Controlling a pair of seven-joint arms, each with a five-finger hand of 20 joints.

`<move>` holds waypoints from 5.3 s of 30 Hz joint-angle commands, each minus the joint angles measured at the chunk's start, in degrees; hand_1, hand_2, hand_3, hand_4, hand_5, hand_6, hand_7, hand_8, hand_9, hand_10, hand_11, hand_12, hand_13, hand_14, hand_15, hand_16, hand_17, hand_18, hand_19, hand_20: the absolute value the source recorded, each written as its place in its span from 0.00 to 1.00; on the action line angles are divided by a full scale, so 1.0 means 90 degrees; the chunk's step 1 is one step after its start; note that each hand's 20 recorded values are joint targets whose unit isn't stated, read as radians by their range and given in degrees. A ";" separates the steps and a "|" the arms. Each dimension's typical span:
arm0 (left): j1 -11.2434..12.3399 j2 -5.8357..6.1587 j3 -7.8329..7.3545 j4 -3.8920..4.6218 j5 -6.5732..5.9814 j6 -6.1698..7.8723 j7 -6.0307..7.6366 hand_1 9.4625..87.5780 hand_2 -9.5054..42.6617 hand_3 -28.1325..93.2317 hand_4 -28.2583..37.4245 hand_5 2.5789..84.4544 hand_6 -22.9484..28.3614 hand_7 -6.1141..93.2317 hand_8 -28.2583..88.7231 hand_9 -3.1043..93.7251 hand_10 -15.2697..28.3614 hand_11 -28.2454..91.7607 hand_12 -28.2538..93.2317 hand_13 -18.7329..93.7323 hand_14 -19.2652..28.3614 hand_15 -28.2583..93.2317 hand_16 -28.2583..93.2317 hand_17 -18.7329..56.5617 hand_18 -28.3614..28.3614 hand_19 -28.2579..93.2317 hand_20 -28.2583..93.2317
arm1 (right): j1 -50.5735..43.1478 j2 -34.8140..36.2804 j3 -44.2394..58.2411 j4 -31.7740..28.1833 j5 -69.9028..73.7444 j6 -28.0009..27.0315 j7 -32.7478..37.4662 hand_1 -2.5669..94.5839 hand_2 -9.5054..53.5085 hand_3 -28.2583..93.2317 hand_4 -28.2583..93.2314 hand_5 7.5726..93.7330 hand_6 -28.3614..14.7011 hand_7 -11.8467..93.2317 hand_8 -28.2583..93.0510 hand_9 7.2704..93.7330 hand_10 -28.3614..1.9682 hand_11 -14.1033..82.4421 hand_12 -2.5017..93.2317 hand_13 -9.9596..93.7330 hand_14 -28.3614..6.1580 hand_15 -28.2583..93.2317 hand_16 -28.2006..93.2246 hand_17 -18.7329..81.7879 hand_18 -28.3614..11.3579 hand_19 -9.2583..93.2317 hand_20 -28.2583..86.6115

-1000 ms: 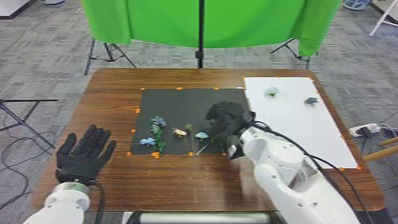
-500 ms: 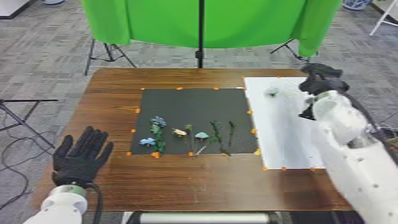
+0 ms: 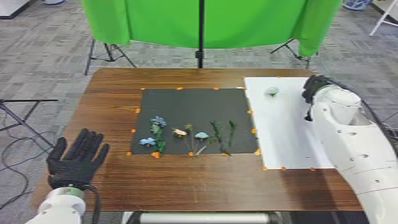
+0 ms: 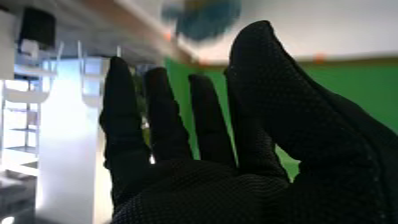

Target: Arrange flowers

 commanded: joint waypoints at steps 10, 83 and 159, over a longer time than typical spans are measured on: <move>-0.0058 -0.0058 0.0043 -0.0028 0.0373 0.0383 -0.0292 0.19 0.49 0.86 0.00 0.57 0.63 0.23 0.15 0.47 0.69 0.47 0.32 0.47 0.68 0.49 0.18 0.17 0.74 0.56 0.35 | -0.1245 0.0171 -0.0088 -0.0398 -0.0034 0.2330 0.0319 0.69 0.00 0.79 0.00 0.80 0.71 0.31 0.23 0.88 0.63 0.20 0.36 0.81 0.69 0.39 0.58 0.53 0.28 0.77 0.51; 0.0092 -0.0175 -0.0053 0.0253 0.1182 -0.1045 -0.1037 0.20 0.50 0.84 0.00 0.53 0.62 0.20 0.16 0.43 0.68 0.43 0.32 0.45 0.67 0.47 0.19 0.17 0.74 0.54 0.34 | -0.0022 -0.0625 -0.1051 0.0265 -0.0080 0.0665 -0.0582 0.36 0.08 0.91 0.00 0.33 0.62 0.23 0.14 0.22 0.50 0.18 0.15 0.28 0.32 0.30 0.42 0.25 0.21 0.58 0.42; -0.0219 0.0110 -0.0392 0.0305 0.1442 -0.1413 -0.0047 0.06 0.53 0.76 0.00 0.49 0.58 0.13 0.17 0.44 0.63 0.33 0.30 0.42 0.57 0.30 0.20 0.22 0.70 0.45 0.33 | -0.5179 -0.1613 0.2899 -0.5168 0.9242 0.1695 -0.2354 0.10 0.34 0.86 0.00 0.33 0.76 0.17 0.15 0.33 0.70 0.18 0.11 0.35 0.53 0.27 0.39 0.31 0.38 0.29 0.42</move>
